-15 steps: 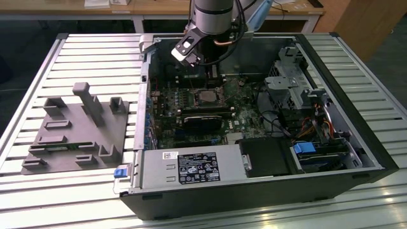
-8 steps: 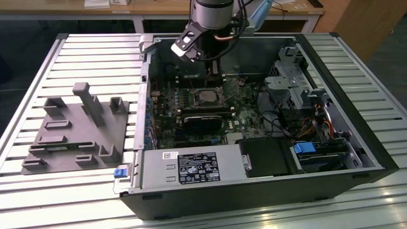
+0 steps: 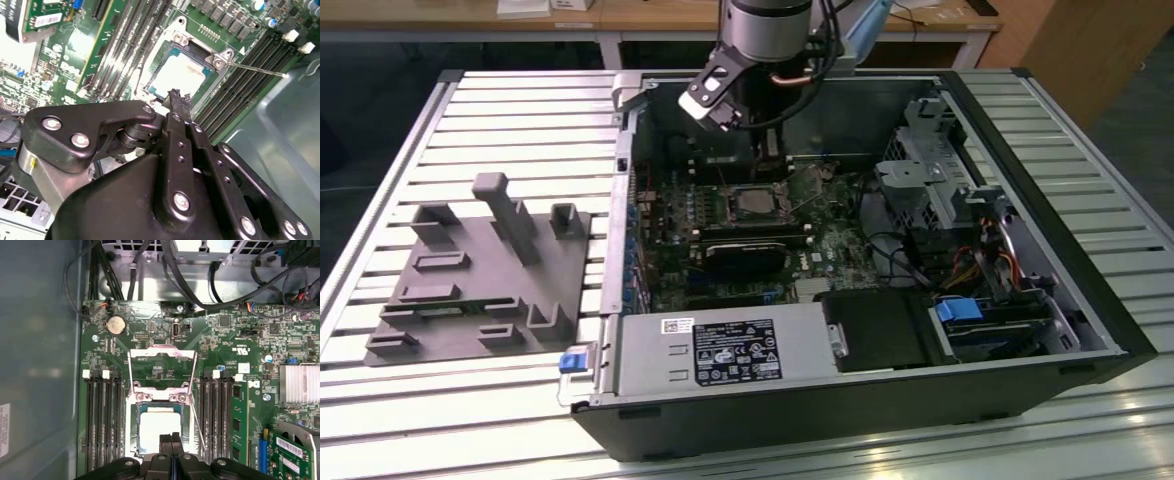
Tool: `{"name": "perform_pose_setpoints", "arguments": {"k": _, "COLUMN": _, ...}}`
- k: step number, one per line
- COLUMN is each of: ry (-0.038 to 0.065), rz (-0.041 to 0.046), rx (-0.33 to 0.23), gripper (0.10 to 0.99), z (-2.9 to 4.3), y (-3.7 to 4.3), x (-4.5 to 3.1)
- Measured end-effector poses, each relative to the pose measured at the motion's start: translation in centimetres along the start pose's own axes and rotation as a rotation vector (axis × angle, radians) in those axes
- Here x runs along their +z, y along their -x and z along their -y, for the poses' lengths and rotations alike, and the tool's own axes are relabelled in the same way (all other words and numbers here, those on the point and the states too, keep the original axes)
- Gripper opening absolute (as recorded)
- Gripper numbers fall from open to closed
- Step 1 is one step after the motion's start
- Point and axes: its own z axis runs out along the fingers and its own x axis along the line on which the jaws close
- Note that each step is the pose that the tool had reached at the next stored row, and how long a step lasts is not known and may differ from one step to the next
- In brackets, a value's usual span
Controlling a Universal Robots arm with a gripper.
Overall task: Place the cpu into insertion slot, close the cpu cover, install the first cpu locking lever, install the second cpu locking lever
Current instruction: 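Close the cpu cover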
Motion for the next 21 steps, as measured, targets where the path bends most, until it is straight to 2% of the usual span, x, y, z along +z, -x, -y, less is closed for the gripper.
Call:
{"name": "perform_pose_setpoints", "arguments": {"k": 5, "ry": 0.0, "rz": -0.0003, "rx": 0.0, "gripper": 0.106, "z": 0.0, "y": 0.43, "x": -0.01}}
{"name": "perform_pose_setpoints", "arguments": {"k": 10, "ry": 0.0, "rz": -0.0013, "rx": 0.0, "gripper": 0.106, "z": -0.06, "y": 0.45, "x": -0.81}}
{"name": "perform_pose_setpoints", "arguments": {"k": 13, "ry": 0.0, "rz": -0.0015, "rx": 0.0, "gripper": 0.106, "z": -0.22, "y": 0.45, "x": -0.83}}
{"name": "perform_pose_setpoints", "arguments": {"k": 18, "ry": 0.0, "rz": -0.0015, "rx": 0.0, "gripper": 0.106, "z": -1.21, "y": 0.44, "x": -0.77}}
{"name": "perform_pose_setpoints", "arguments": {"k": 21, "ry": -0.005, "rz": -0.0014, "rx": 0.0, "gripper": 0.106, "z": -1.94, "y": 0.43, "x": -0.6}}
